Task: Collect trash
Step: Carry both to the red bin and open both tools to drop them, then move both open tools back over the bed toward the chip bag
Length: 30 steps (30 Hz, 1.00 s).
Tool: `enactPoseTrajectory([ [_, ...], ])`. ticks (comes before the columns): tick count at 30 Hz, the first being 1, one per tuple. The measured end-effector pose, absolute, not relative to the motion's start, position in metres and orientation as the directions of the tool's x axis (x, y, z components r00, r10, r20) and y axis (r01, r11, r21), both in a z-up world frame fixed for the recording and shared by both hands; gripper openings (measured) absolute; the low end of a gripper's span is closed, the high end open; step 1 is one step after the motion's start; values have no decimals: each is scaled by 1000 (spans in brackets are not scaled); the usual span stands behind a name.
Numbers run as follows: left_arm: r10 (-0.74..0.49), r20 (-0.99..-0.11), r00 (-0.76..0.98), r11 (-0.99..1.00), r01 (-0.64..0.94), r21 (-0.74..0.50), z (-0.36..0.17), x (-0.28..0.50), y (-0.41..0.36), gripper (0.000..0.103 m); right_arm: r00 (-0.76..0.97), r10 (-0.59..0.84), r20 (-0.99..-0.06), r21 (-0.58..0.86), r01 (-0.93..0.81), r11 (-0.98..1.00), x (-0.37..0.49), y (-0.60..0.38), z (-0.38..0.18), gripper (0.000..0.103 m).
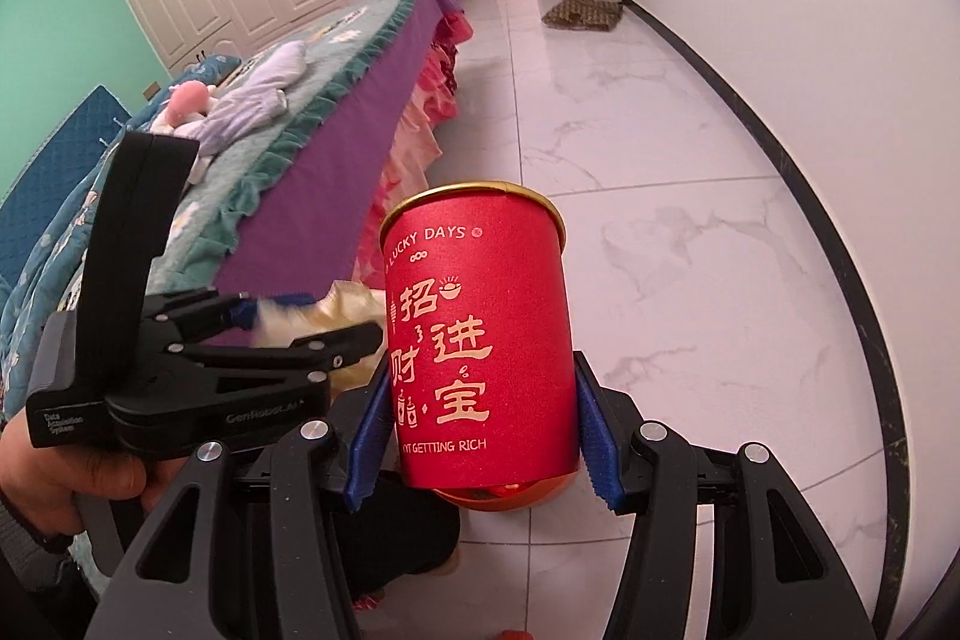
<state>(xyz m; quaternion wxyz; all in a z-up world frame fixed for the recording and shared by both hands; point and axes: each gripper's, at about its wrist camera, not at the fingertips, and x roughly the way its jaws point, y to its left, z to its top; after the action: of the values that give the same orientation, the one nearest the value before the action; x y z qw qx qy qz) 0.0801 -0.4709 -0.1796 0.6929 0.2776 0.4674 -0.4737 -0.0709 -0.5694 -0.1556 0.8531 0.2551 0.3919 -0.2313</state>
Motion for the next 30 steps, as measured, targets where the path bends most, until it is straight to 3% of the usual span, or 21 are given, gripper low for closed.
enactPoseTrajectory([
  [1, -395, -910, 122, 397, 916, -49, -181, 79, -474, 79, 585, -192, -788, 256, 595, 762, -69, -571, -157, 55],
  [6, -400, -908, 126, 414, 908, -57, -182, 84, -473, 79, 581, -177, -794, 262, 590, 764, -60, -576, -167, 55],
  [14, -368, -899, 237, 487, 873, 31, -168, 101, -449, 79, 588, -151, -795, 260, 554, 791, -28, -570, -177, 57],
  [21, -349, -903, 252, 528, 849, 32, -166, 112, -432, 79, 567, -160, -808, 232, 556, 798, -11, -560, -185, 62],
  [25, -351, -901, 253, 535, 845, 29, -165, 110, -428, 79, 561, -173, -809, 229, 573, 787, -12, -559, -184, 75],
  [30, -364, -894, 261, 541, 841, 25, -156, 108, -418, 79, 578, -174, -797, 240, 569, 786, -13, -557, -173, 75],
])
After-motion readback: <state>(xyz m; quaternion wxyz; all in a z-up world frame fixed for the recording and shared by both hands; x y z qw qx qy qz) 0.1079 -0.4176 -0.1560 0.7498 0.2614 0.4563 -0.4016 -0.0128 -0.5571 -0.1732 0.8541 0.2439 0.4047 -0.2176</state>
